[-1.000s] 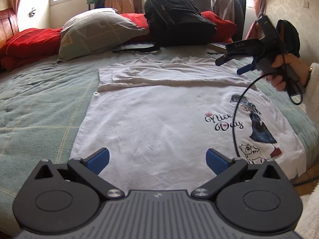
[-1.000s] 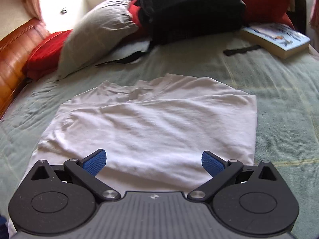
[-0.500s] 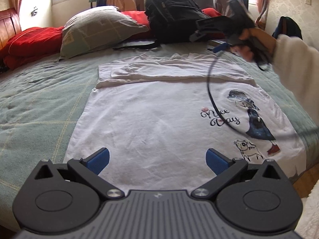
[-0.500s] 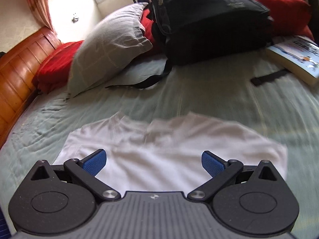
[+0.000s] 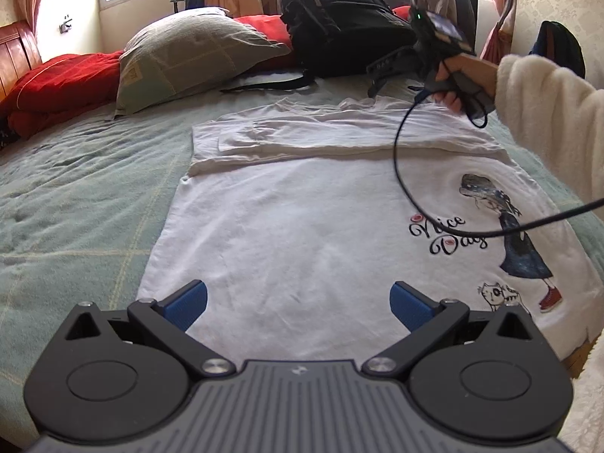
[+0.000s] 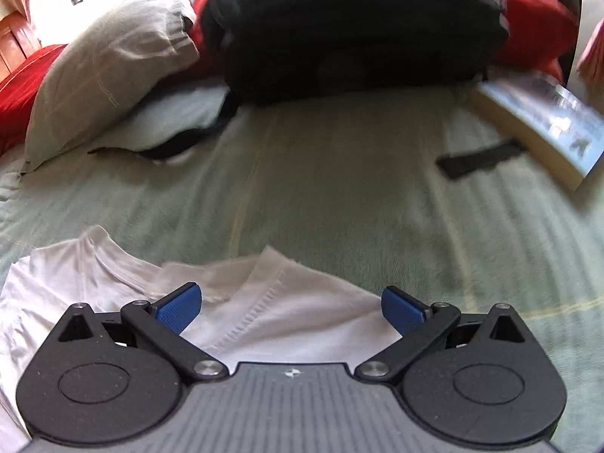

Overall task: Fold clothes
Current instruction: 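Move the open right gripper to the shirt's side edge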

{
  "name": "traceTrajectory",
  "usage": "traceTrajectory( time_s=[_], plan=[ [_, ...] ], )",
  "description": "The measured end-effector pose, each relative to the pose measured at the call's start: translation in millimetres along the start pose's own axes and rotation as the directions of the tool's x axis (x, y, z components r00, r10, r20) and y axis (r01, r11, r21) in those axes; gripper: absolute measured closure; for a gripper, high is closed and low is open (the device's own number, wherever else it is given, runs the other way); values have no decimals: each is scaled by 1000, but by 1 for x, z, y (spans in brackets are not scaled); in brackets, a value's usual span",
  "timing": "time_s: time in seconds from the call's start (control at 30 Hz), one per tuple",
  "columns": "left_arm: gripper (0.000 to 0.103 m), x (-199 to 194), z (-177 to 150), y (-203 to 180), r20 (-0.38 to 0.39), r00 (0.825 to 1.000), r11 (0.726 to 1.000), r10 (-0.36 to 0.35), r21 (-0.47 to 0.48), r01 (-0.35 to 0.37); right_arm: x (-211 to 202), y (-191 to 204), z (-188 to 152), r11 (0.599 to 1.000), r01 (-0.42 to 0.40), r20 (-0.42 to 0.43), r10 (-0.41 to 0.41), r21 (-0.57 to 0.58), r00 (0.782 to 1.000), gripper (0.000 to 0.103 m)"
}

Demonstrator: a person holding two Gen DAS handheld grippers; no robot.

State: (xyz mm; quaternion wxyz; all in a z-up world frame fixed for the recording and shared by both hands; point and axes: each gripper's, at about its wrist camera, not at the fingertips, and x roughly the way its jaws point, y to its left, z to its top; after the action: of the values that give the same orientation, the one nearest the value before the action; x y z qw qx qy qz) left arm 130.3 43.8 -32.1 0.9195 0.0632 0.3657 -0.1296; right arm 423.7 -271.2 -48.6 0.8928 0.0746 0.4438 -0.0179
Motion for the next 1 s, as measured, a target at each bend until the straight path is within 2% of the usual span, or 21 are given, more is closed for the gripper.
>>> traceTrajectory(
  time_s=[0.1,0.17,0.37,0.43,0.57,0.73,0.9,1.0],
  plan=[
    [1,4,2,1,0,1000,1000,-17,1,17,-2,23,0,997,-27,-40,24,-69,999,0],
    [1,6,1,1,-5,1000,1000,-21,0,21,8,34,0,996,6,-55,-11,-93,998,0],
    [1,1,-2,6,-5,1000,1000,-5,-9,5,28,27,13,993,113,-19,-113,-28,993,0],
    [1,-1,-3,8,-2,1000,1000,3,-6,-3,23,23,16,995,103,-12,-104,-9,995,0],
    [1,-4,-3,9,4,1000,1000,16,15,-17,-19,25,8,997,20,5,-20,-73,1000,0],
    [1,-19,-3,7,31,999,996,44,73,-47,-96,19,-18,983,-79,23,84,-165,996,0],
    [1,-49,-3,5,87,993,984,82,150,-94,-173,16,-66,958,-119,58,138,-259,989,0],
    [1,-65,-3,2,122,991,976,63,199,-87,-210,17,-105,940,-150,90,186,-306,978,0]
  ],
)
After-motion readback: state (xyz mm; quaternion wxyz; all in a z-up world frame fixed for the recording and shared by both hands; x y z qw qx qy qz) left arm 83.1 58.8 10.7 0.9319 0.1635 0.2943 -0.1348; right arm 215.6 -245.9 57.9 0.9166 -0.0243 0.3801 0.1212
